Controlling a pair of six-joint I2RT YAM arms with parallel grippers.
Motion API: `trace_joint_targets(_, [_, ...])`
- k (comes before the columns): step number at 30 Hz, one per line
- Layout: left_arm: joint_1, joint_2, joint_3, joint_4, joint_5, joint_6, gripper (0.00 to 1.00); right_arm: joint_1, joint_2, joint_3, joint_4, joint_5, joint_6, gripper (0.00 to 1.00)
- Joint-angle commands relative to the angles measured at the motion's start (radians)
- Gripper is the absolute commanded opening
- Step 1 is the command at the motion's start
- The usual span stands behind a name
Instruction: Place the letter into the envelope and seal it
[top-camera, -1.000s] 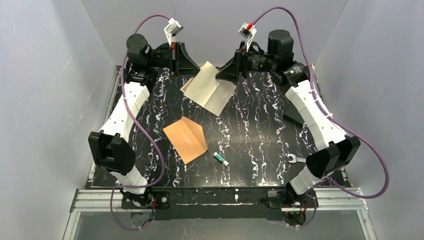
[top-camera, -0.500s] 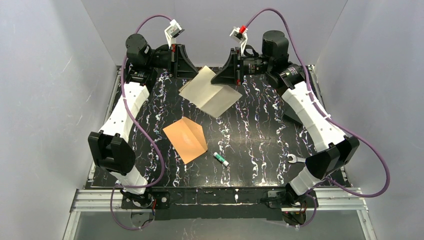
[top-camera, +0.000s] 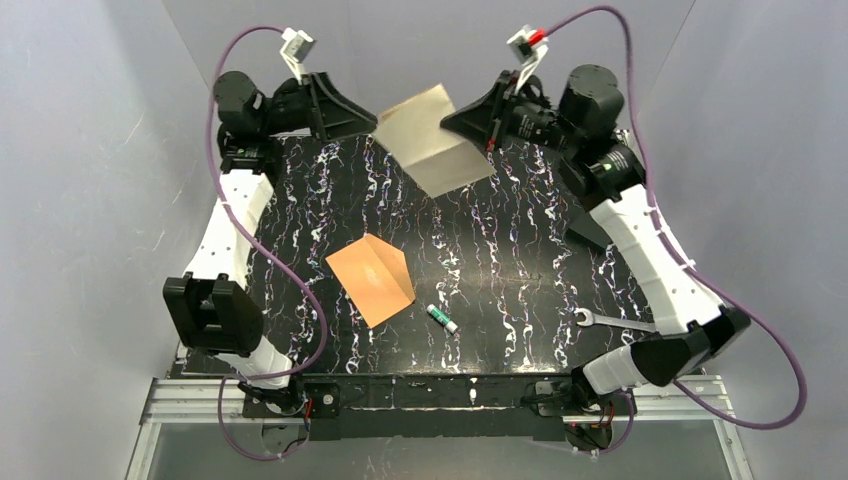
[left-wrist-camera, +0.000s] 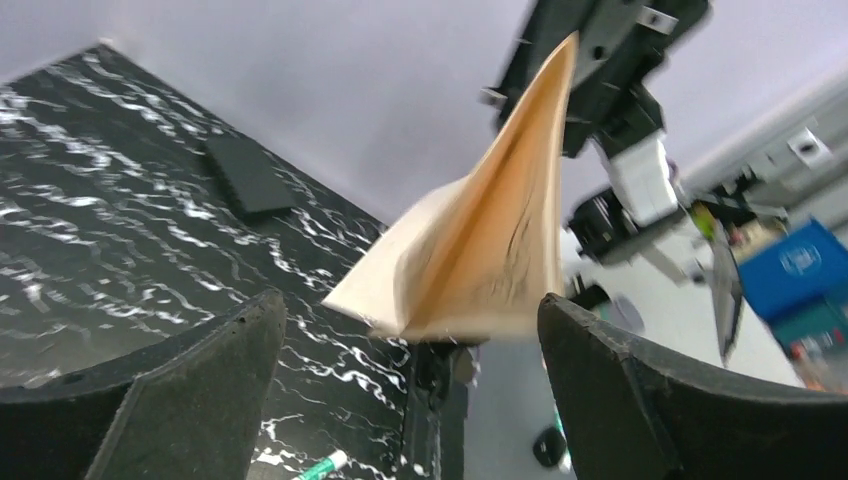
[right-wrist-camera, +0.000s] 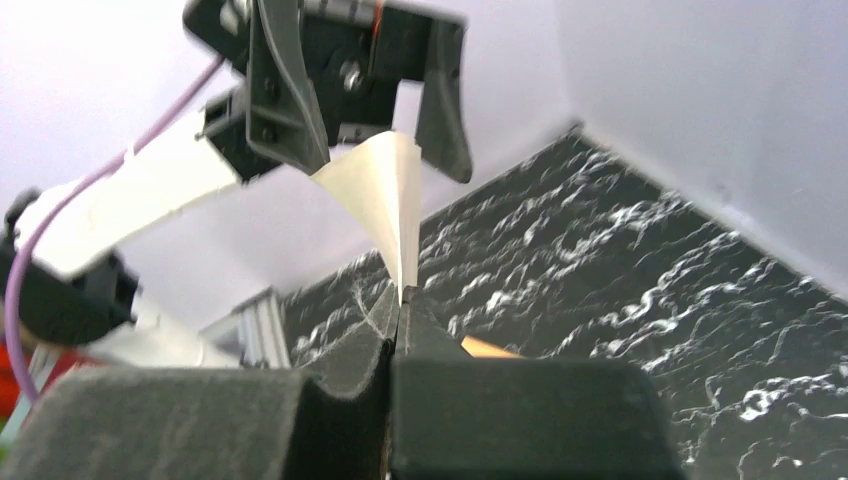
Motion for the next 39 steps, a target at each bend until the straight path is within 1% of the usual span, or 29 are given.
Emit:
trace_joint_targets(1, [0.046, -0.092, -0.059, 0.022, -0.145, -0.022, 0.98, -0.006, -0.087, -0.064, 0.280, 0.312, 0.132, 0.01])
trace_joint_targets(4, [0.044, -0.089, -0.056, 0.059, -0.188, -0.064, 0.98, -0.005, -0.085, -0.102, 0.431, 0.371, 0.308, 0.01])
trace_joint_targets(7, [0.034, -0.086, -0.060, 0.165, -0.245, -0.151, 0.98, -0.004, -0.060, -0.112, 0.570, 0.379, 0.459, 0.01])
trace_joint_targets(11, [-0.004, -0.082, -0.090, 0.266, -0.322, -0.193, 0.98, -0.004, -0.026, -0.111, 0.685, 0.398, 0.617, 0.01])
trace_joint_targets(13, [-0.027, -0.068, -0.092, 0.330, -0.337, -0.229, 0.98, -0.004, -0.011, -0.095, 0.693, 0.395, 0.658, 0.01])
trace_joint_targets(15, [-0.043, -0.047, -0.089, 0.430, -0.340, -0.287, 0.98, -0.004, -0.003, -0.088, 0.688, 0.393, 0.683, 0.01])
trace_joint_targets(19, [-0.044, 0.016, -0.064, 0.729, -0.342, -0.500, 0.98, -0.004, -0.008, -0.105, 0.657, 0.418, 0.706, 0.01])
trace_joint_targets(21, [-0.046, 0.050, -0.050, 0.802, -0.351, -0.579, 0.98, -0.004, -0.010, -0.115, 0.643, 0.434, 0.718, 0.01])
trace_joint_targets(22, [-0.046, 0.061, -0.051, 0.825, -0.357, -0.603, 0.97, -0.004, -0.010, -0.117, 0.626, 0.447, 0.729, 0.01])
trace_joint_targets(24, [-0.051, 0.068, -0.055, 0.844, -0.359, -0.616, 0.87, -0.004, -0.007, -0.115, 0.579, 0.476, 0.744, 0.01])
trace_joint_targets(26, [-0.066, 0.065, -0.059, 0.830, -0.345, -0.588, 0.78, -0.004, -0.001, -0.108, 0.556, 0.495, 0.773, 0.01])
trace_joint_targets(30, [-0.103, 0.047, -0.060, 0.706, -0.308, -0.477, 0.60, -0.004, 0.028, -0.077, 0.513, 0.503, 0.831, 0.01])
trace_joint_targets(34, [-0.111, 0.042, -0.058, 0.650, -0.283, -0.426, 0.40, -0.004, 0.040, -0.067, 0.483, 0.510, 0.874, 0.01])
trace_joint_targets(38, [-0.112, 0.038, -0.055, 0.605, -0.258, -0.381, 0.00, -0.005, 0.047, -0.037, 0.399, 0.519, 0.886, 0.01])
trace_joint_targets(39, [-0.112, 0.034, -0.051, 0.587, -0.253, -0.356, 0.00, -0.005, 0.048, -0.015, 0.358, 0.520, 0.864, 0.03])
